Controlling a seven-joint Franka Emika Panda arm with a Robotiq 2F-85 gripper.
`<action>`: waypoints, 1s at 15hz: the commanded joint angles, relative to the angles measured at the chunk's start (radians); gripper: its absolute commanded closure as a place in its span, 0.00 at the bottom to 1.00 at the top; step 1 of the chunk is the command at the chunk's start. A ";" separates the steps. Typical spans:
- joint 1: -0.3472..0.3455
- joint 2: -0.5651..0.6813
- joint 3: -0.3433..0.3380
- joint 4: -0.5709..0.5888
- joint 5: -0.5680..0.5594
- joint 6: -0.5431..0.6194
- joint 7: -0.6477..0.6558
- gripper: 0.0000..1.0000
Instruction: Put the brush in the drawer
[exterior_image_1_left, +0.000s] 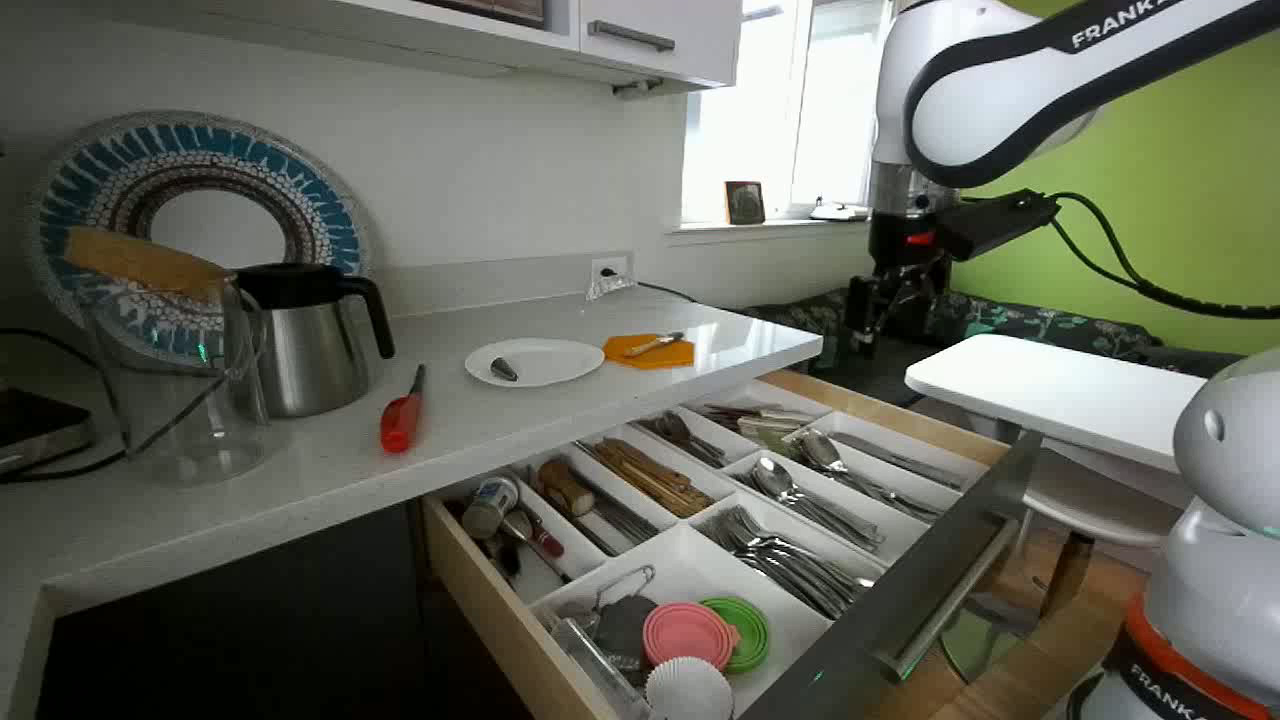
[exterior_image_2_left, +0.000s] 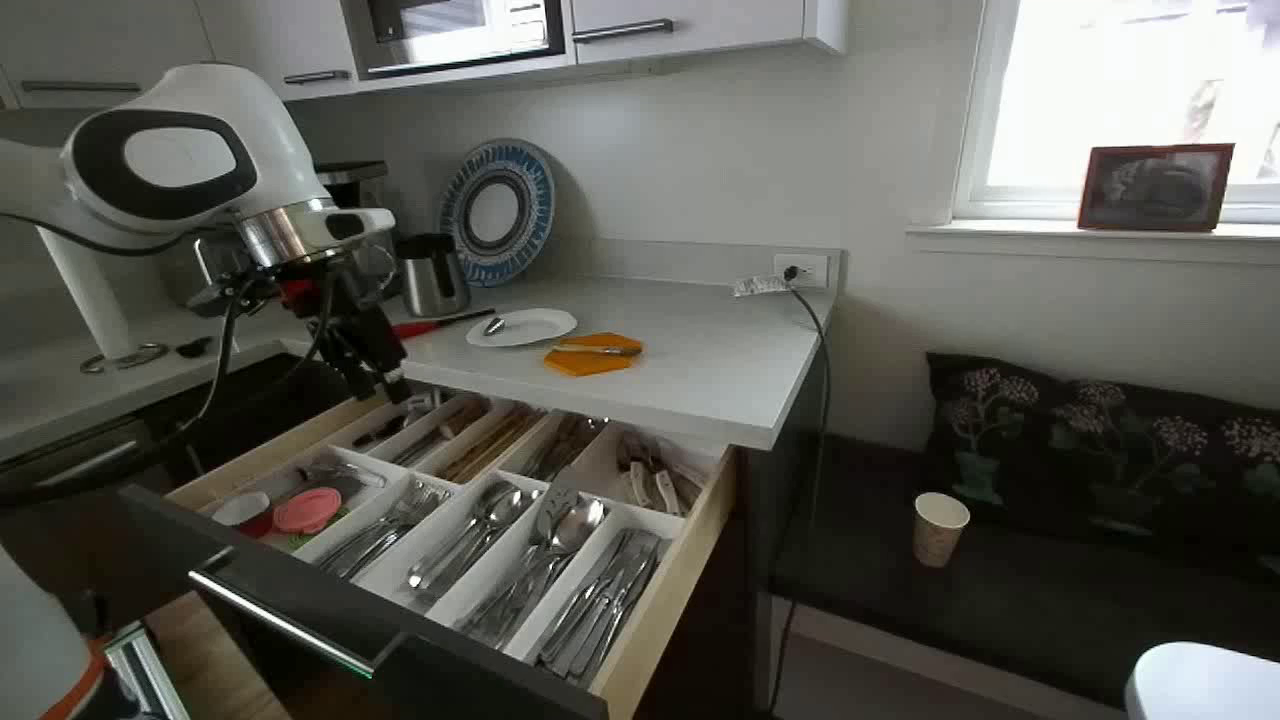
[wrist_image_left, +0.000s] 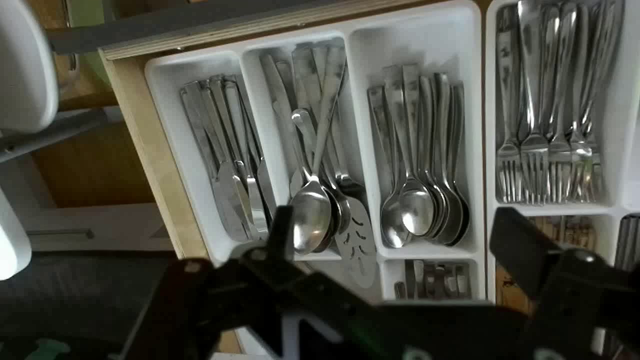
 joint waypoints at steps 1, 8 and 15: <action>0.013 0.002 -0.012 -0.011 -0.010 -0.007 0.008 0.00; 0.013 0.014 -0.012 -0.037 -0.010 -0.007 0.008 0.00; 0.011 0.055 0.011 0.009 0.000 -0.051 0.041 0.00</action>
